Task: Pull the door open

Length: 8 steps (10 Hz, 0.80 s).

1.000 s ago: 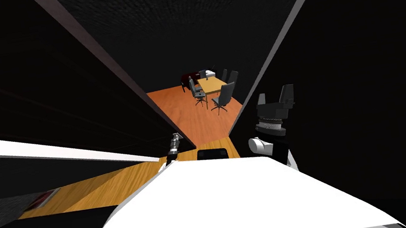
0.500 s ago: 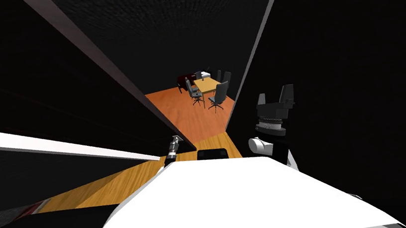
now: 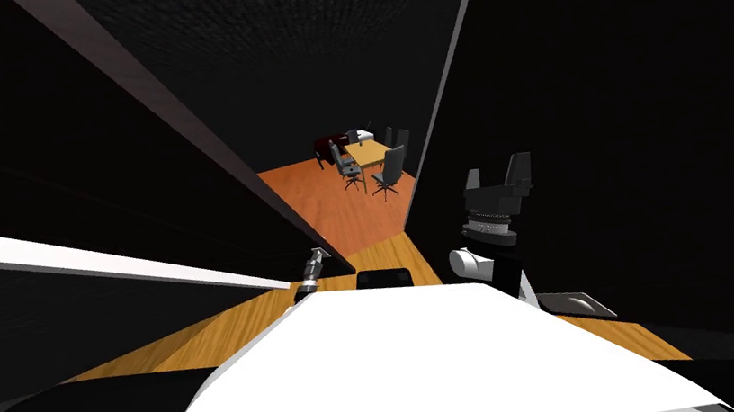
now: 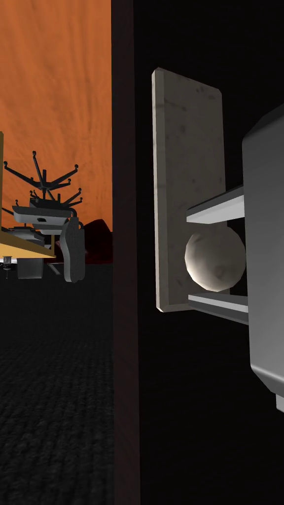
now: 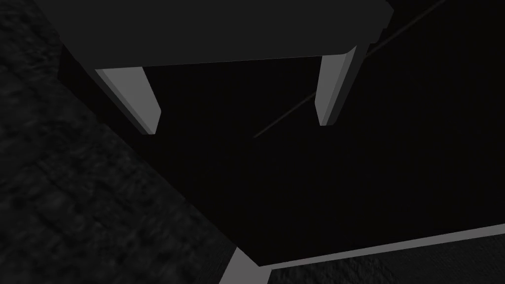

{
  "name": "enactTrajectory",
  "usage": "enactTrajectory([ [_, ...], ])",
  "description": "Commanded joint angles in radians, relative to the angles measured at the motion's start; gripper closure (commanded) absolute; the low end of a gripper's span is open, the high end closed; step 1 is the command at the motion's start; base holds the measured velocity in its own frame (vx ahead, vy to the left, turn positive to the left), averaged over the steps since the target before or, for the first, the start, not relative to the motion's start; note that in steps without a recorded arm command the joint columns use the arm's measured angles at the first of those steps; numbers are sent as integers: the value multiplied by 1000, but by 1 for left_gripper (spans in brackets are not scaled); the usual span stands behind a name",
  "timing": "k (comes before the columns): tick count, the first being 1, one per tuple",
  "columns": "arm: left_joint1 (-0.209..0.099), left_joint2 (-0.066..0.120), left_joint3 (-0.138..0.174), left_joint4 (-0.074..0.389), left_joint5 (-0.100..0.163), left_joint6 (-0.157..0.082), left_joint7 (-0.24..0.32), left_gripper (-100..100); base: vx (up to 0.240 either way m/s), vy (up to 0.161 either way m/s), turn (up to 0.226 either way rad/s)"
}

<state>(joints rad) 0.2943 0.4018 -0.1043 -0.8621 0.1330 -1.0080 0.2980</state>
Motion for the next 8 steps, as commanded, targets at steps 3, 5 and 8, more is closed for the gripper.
enactTrajectory([
  [3, 43, 38, -24, 9, -7, -69, 31, 100, -215, 43, -137],
  [5, 46, 38, -27, 10, -8, -74, 32, 100, -174, 47, -84],
  [8, -22, 34, -72, 53, 8, -57, 27, 100, -192, 26, -45],
])
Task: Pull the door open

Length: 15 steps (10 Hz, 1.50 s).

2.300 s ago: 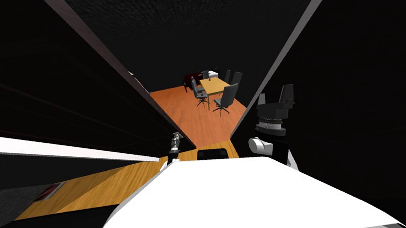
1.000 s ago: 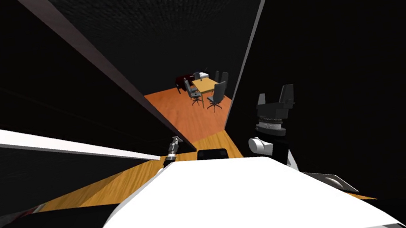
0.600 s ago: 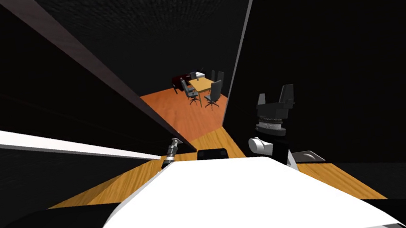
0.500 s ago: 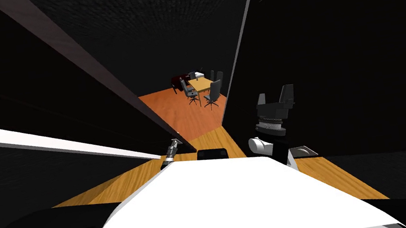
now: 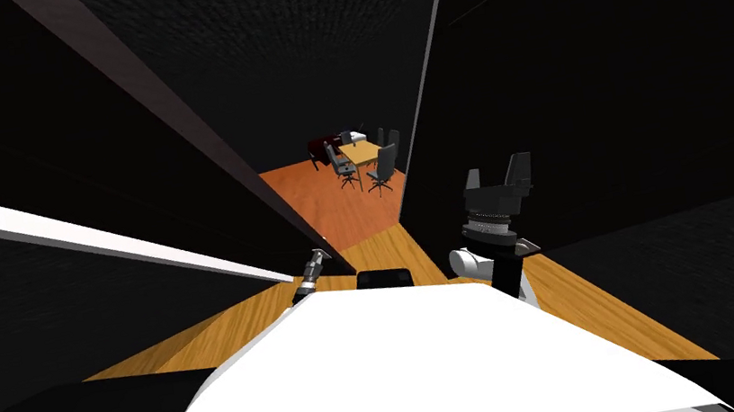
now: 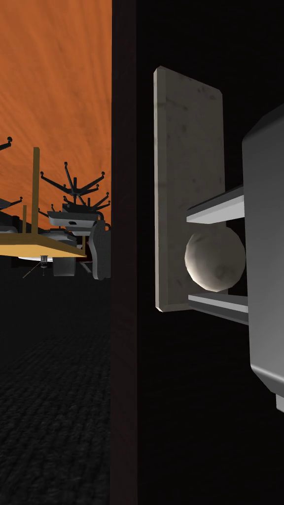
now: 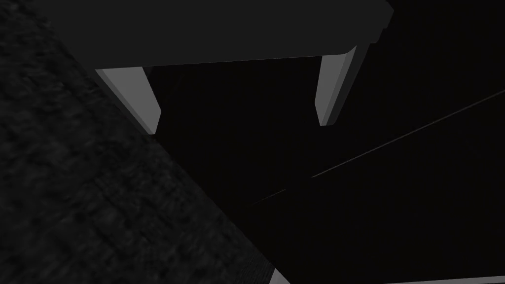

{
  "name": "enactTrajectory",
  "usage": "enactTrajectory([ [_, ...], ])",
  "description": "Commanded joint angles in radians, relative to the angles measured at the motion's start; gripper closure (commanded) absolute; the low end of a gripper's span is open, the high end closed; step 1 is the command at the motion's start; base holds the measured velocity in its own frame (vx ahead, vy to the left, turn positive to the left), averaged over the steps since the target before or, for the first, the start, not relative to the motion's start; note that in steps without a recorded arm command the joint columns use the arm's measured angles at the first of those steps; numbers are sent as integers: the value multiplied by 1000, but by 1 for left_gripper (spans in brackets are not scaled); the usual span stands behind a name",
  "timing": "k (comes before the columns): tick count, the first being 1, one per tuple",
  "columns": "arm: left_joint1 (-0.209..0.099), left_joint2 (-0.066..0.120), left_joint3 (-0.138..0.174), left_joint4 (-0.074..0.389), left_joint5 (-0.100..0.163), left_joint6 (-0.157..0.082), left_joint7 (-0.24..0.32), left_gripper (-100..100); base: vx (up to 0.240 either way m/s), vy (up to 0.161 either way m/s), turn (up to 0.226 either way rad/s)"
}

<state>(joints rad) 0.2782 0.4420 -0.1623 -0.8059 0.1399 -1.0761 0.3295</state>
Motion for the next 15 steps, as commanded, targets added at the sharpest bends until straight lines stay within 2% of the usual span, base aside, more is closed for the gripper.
enactTrajectory([
  [1, -26, -7, -25, 9, 7, 17, -7, 100, -213, 38, -19],
  [3, -72, -9, -50, 34, 18, 29, -11, 100, -199, 47, -27],
  [5, -96, -10, -64, 48, 25, 35, -13, 100, -155, 46, -26],
  [6, -121, -10, -78, 62, 31, 42, -15, 100, -132, 43, -6],
  [7, -133, -11, -85, 69, 34, 45, -16, 100, -113, 37, -52],
  [9, -182, -13, -112, 96, 47, 57, -20, 100, -142, 65, -40],
  [11, -194, -13, -119, 103, 50, 61, -22, 100, -111, 41, -22],
  [13, -250, -15, -150, 134, 64, 75, -26, 100, -166, 41, -24],
  [15, -288, -16, -171, 155, 74, 84, -29, 100, -204, 103, -51],
])
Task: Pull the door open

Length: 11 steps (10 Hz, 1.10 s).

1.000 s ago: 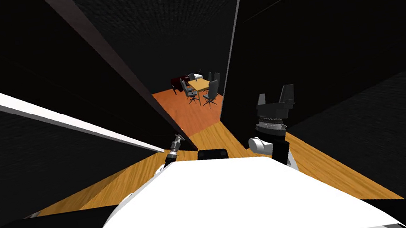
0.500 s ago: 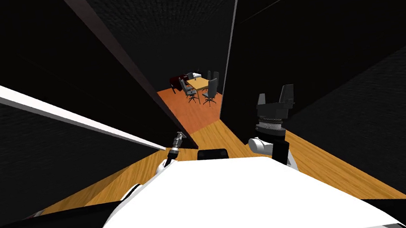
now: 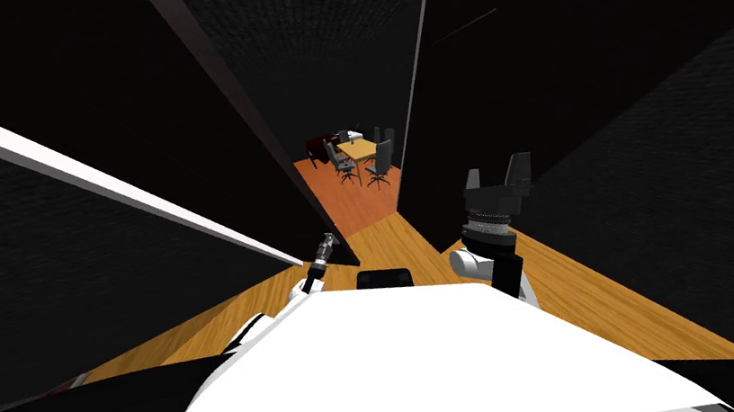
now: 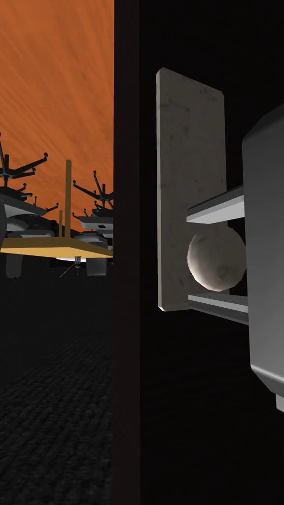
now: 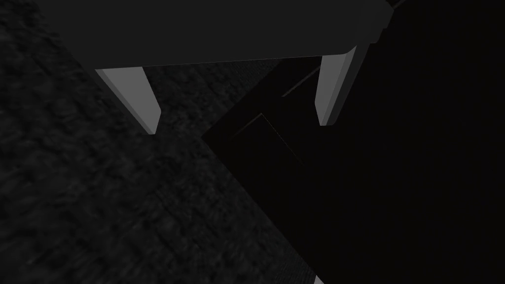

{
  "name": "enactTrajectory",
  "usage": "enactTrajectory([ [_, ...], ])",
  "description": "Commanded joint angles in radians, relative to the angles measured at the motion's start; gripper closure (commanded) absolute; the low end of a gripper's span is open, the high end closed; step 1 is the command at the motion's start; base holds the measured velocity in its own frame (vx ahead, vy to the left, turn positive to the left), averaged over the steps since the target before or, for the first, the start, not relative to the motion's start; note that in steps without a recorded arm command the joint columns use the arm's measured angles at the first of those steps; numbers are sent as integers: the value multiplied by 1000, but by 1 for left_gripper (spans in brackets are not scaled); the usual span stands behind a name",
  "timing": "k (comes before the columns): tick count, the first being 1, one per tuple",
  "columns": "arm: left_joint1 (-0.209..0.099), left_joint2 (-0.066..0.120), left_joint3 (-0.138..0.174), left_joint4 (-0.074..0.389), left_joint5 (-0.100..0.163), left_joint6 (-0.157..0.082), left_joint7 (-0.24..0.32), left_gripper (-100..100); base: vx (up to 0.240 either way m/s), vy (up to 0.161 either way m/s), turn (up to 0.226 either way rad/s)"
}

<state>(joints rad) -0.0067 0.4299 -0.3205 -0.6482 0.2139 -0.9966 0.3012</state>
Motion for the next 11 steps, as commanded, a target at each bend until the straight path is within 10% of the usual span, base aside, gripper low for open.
enactTrajectory([
  [1, -25, -5, -26, 10, 6, 11, -3, 100, -184, 109, -32],
  [8, -11, 30, -59, 65, 15, -70, 31, 100, -109, 43, -86],
  [11, 23, 75, -84, 89, 25, -146, 65, 100, -118, 58, -171],
])
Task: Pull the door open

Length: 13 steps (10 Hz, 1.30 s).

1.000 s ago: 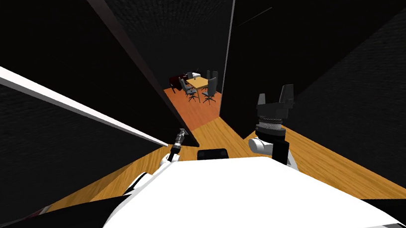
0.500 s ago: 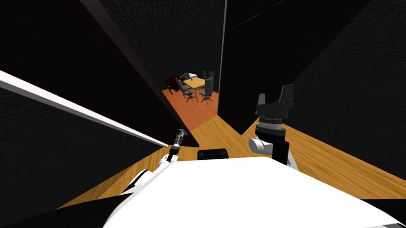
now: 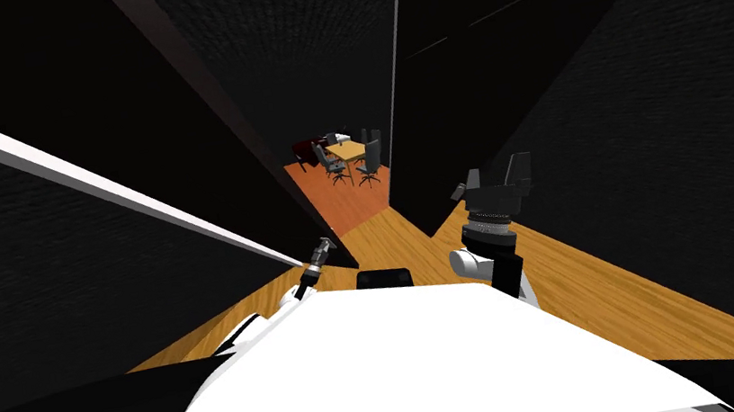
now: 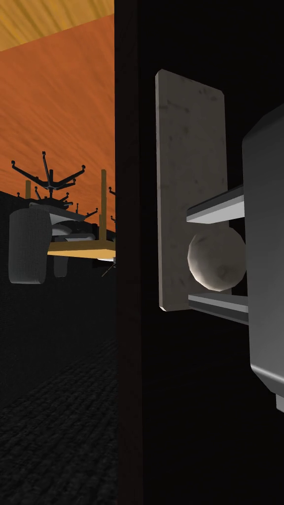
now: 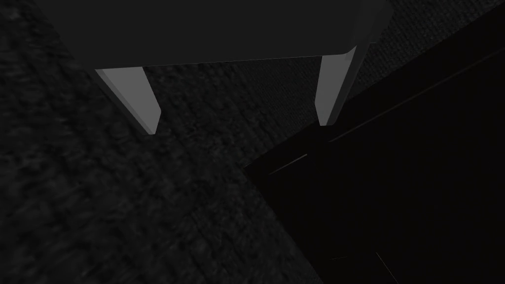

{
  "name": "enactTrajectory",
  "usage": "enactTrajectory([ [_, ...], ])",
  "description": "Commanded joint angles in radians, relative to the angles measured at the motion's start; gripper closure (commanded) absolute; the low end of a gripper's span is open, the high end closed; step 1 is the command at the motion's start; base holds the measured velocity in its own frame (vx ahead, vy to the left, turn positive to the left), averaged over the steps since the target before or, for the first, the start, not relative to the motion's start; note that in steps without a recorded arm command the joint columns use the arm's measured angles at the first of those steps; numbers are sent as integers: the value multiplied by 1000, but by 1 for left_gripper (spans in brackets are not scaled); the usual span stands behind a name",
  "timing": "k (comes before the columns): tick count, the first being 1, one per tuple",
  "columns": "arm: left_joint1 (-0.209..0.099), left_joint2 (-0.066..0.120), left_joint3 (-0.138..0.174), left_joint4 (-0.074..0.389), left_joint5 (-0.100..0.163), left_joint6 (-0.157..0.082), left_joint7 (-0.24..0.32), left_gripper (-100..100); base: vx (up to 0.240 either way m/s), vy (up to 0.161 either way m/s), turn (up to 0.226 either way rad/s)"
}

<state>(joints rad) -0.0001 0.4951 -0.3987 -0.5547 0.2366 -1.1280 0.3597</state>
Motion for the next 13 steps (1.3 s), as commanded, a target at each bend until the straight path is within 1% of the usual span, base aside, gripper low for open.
enactTrajectory([
  [1, 22, 18, -10, -1, 4, -29, 12, 100, -134, 52, -131],
  [2, 33, 32, -18, 7, 7, -54, 23, 100, -138, 56, -134],
  [3, 38, 38, -22, 10, 8, -64, 28, 100, -144, 68, -100],
  [5, 38, 38, -22, 10, 8, -64, 28, 100, -65, 25, -1],
  [6, 33, 30, -28, 25, 4, -70, 30, 100, -14, -1, 6],
  [7, 39, 38, -38, 35, 9, -88, 34, 100, -147, 61, -213],
  [8, 40, 40, -41, 37, 11, -94, 36, 100, -209, 101, -215],
  [12, 52, 59, -65, 64, 25, -147, 47, 100, -200, 98, -172],
  [13, 53, 61, -68, 68, 27, -154, 48, 100, -190, 92, -141],
])
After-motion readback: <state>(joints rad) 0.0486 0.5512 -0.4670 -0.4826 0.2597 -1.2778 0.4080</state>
